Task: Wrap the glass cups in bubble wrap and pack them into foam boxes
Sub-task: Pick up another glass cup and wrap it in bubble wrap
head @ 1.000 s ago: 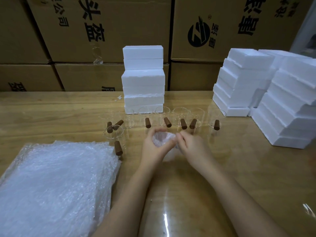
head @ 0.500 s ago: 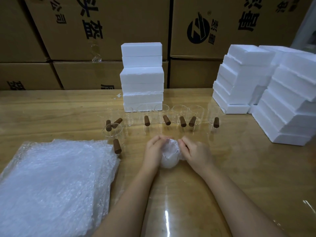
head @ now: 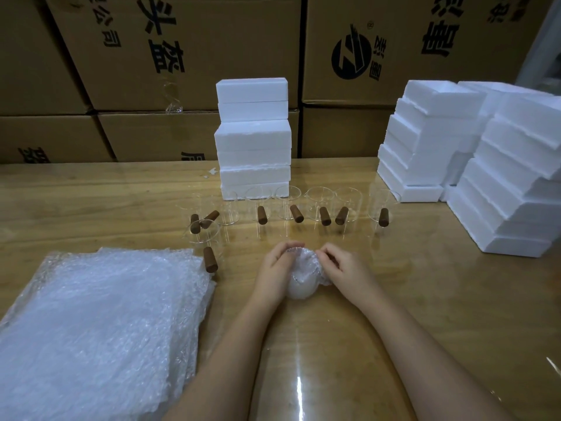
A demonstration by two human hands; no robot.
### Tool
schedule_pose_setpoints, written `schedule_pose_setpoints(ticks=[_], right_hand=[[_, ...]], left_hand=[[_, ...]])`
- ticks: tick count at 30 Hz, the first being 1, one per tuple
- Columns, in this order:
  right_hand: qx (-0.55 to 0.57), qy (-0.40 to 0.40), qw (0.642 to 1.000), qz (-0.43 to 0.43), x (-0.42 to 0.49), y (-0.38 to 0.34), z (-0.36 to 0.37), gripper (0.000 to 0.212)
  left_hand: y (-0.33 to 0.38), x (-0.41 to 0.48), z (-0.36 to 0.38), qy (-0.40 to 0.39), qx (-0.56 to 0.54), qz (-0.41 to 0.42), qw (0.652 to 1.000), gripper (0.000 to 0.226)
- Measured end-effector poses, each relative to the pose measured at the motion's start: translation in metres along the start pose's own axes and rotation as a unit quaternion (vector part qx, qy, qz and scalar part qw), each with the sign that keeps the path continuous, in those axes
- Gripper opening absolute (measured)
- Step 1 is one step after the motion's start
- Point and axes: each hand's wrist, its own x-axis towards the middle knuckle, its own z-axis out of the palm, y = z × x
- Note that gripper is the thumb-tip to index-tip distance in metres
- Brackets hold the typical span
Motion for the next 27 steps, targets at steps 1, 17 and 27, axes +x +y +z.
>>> schedule_pose_setpoints(ticks=[1, 17, 27], right_hand=[[0.013, 0.003, 1.0, 0.009, 0.0, 0.001, 0.001, 0.025], [0.227, 0.167, 0.948, 0.146, 0.004, 0.015, -0.004, 0.033], [0.155, 0.142, 0.963, 0.169, 0.002, -0.001, -0.045, 0.022]], left_hand=[[-0.001, 0.0, 0.0, 0.005, 0.0, 0.003, 1.0, 0.027], [-0.001, -0.006, -0.006, 0.182, -0.062, -0.017, 0.981, 0.033], [-0.003, -0.044, -0.01, 0.07, 0.097, 0.049, 0.992, 0.047]])
